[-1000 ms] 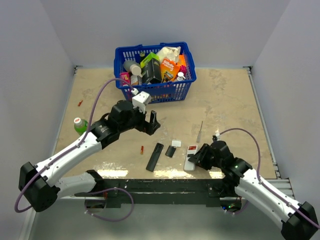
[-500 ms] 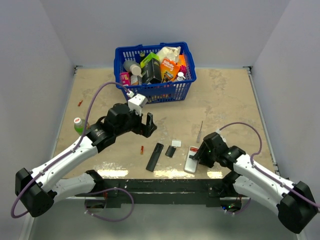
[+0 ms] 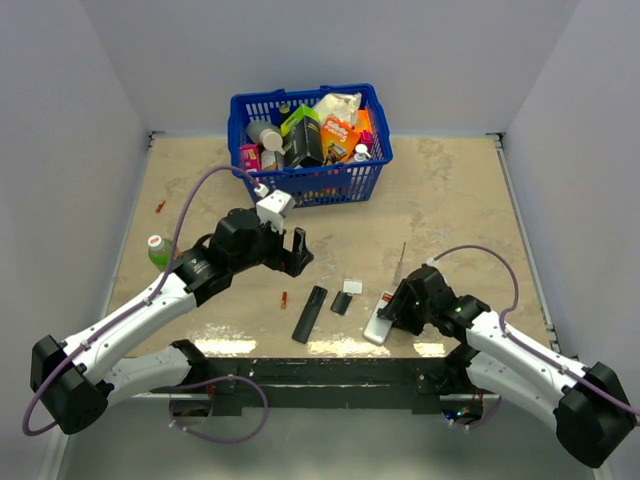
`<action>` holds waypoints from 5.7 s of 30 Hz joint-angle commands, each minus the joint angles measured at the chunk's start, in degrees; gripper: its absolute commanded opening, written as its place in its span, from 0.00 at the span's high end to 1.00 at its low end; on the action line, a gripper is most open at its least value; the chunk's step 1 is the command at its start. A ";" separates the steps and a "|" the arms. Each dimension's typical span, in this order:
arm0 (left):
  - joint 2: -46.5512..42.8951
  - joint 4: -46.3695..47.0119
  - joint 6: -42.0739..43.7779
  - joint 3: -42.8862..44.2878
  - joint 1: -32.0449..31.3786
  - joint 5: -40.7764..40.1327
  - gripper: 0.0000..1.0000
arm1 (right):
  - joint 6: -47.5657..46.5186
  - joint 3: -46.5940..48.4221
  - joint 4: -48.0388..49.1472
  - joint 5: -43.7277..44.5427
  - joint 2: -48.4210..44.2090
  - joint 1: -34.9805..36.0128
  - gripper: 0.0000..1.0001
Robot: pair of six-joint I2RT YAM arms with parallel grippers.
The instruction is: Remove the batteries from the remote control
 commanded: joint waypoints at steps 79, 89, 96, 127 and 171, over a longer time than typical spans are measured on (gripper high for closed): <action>9.43 14.41 -15.83 7.35 -1.69 19.49 0.30 | -27.77 16.98 22.88 -33.38 3.39 -4.28 1.00; 12.52 25.21 -20.67 4.54 -5.04 22.03 0.33 | -14.93 11.87 35.61 -36.73 -2.24 -4.11 1.00; 11.55 28.91 -24.36 2.87 -6.01 23.70 0.50 | -13.51 11.78 35.55 -35.85 -5.85 -4.19 1.00; 5.75 35.51 -74.02 2.87 -3.99 0.33 1.00 | -48.93 7.30 61.21 -16.79 -14.82 -1.65 0.36; 7.69 34.01 -80.09 2.52 -6.18 -1.78 1.00 | -53.94 13.36 64.55 -3.78 -4.79 8.29 0.90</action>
